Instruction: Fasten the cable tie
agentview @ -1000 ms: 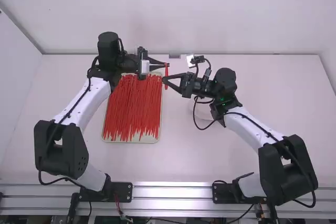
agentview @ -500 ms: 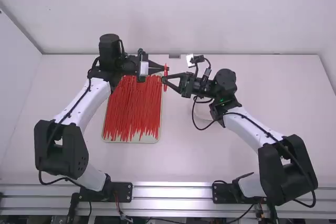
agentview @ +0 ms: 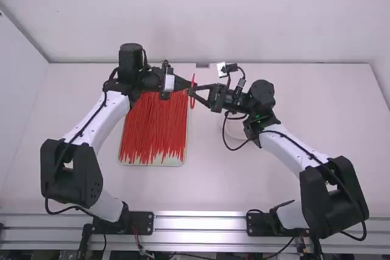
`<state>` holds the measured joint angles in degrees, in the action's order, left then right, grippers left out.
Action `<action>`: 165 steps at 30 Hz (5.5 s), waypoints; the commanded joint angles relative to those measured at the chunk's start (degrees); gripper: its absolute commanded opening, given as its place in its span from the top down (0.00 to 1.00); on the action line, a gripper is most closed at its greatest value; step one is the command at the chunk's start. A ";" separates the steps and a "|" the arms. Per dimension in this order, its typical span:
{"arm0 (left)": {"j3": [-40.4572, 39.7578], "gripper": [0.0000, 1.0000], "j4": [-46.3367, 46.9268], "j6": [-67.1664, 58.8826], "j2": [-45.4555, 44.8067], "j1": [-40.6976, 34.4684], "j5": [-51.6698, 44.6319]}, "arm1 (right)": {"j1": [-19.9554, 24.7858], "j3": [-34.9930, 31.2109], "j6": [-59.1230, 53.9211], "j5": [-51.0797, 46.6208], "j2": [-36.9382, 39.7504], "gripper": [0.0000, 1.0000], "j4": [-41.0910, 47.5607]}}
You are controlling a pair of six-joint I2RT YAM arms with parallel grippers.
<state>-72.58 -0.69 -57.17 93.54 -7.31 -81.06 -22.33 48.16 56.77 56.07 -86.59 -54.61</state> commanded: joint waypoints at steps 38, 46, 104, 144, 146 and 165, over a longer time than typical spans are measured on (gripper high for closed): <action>2.78 0.98 10.69 -16.76 -0.44 -1.49 -3.52 | 1.97 1.70 0.33 -4.46 -0.33 1.00 3.87; 2.80 0.98 10.78 -15.87 -0.44 -0.76 -3.80 | 4.94 1.68 -1.22 5.88 -0.33 0.62 4.09; 2.80 0.98 12.90 -14.08 -0.44 -3.17 2.01 | 5.07 1.68 3.21 8.87 -0.33 1.00 2.32; 8.87 0.98 12.20 -13.11 -0.44 -3.19 3.54 | 5.01 1.70 3.45 8.66 -0.33 1.00 -0.50; 8.87 0.98 11.87 -12.92 -0.44 -3.19 3.52 | 5.03 1.70 3.45 8.63 -0.33 1.00 -0.52; 8.90 0.98 14.03 -13.11 -0.44 -3.19 4.20 | 5.11 1.70 4.15 8.41 -0.33 1.00 -0.74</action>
<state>-65.39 12.64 -70.13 92.92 -10.35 -79.02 -17.34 48.14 60.03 65.82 -87.85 -53.89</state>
